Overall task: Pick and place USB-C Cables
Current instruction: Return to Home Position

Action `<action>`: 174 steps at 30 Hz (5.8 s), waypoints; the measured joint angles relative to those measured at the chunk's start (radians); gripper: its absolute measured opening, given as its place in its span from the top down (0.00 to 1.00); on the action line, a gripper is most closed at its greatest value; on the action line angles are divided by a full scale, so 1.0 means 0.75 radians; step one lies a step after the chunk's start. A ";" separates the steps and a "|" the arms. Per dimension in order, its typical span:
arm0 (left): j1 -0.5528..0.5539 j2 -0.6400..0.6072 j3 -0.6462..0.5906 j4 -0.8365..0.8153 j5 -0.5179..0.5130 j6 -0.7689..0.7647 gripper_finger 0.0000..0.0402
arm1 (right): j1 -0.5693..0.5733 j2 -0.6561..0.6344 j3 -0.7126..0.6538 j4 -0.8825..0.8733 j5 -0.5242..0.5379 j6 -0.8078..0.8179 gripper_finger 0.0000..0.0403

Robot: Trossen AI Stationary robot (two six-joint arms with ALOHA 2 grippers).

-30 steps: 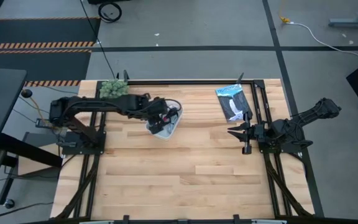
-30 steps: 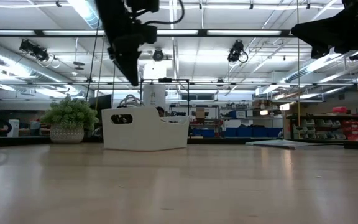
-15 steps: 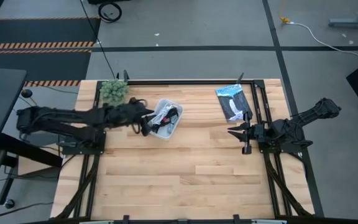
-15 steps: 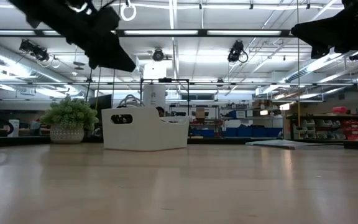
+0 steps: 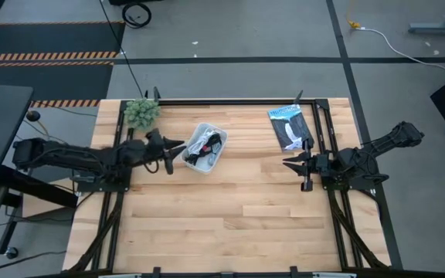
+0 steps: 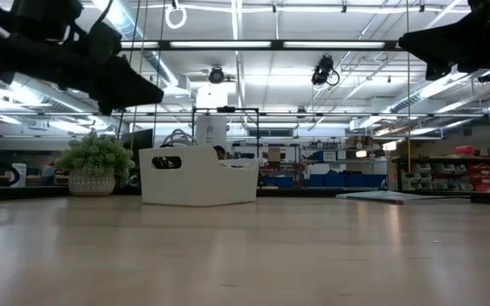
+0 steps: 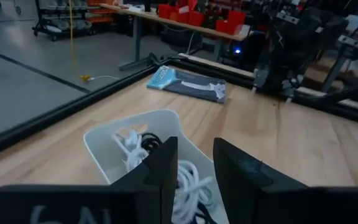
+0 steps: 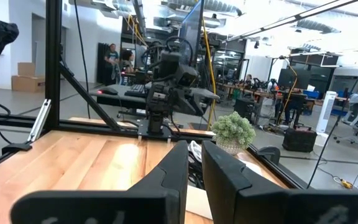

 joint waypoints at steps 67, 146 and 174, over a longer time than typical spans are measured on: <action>-0.162 -1.089 -0.243 -0.319 -0.264 0.365 0.97 | 0.000 0.000 0.000 0.000 0.000 0.000 0.87; -0.162 -1.089 -0.244 -0.318 -0.263 0.327 0.97 | -0.007 -0.110 0.000 -0.449 0.000 0.000 0.87; -0.162 -1.089 -0.244 -0.318 -0.263 0.327 0.97 | -0.007 -0.110 0.000 -0.449 0.000 0.000 0.87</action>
